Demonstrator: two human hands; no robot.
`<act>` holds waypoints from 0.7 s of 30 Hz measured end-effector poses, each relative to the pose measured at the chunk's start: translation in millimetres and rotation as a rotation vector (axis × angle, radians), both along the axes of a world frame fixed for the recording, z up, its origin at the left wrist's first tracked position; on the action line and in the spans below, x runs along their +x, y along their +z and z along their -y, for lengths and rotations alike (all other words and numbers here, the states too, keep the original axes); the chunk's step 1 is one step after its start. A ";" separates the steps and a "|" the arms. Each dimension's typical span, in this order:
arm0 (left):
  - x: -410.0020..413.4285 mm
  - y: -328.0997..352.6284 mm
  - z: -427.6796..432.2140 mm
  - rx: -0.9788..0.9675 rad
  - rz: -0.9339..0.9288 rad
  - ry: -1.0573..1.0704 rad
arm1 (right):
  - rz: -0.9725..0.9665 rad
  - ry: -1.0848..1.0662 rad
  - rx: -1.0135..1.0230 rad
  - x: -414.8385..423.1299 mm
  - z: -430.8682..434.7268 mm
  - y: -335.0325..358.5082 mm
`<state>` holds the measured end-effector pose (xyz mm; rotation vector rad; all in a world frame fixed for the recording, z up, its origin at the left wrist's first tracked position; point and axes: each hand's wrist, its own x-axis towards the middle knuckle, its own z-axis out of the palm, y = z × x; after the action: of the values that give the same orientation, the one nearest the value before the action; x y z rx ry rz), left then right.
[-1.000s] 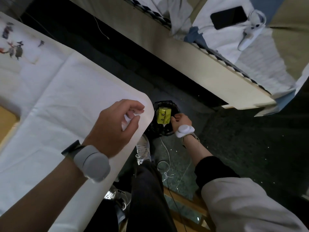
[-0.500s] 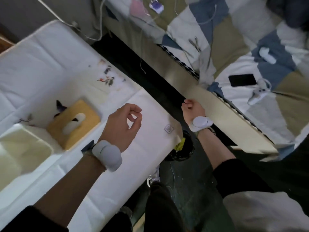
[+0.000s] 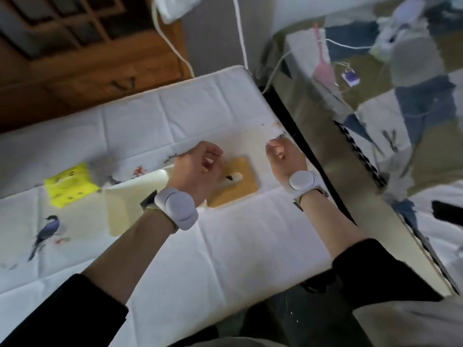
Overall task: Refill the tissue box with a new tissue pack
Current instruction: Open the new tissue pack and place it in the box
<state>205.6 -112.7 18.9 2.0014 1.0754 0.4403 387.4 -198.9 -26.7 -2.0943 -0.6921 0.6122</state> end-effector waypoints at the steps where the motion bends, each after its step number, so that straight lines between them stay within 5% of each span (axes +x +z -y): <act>1: -13.8 2.5 -8.9 0.005 -0.010 0.026 | -0.005 0.041 0.008 -13.3 -14.7 2.2; 21: -263.8 -17.7 -155.8 -0.004 -0.105 0.654 | 0.104 0.706 -0.090 -250.3 -222.8 -0.6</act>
<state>-58.2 43.1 1.1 1.6438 1.7949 0.6684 137.1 23.9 -27.2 -1.9449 -1.5110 0.9261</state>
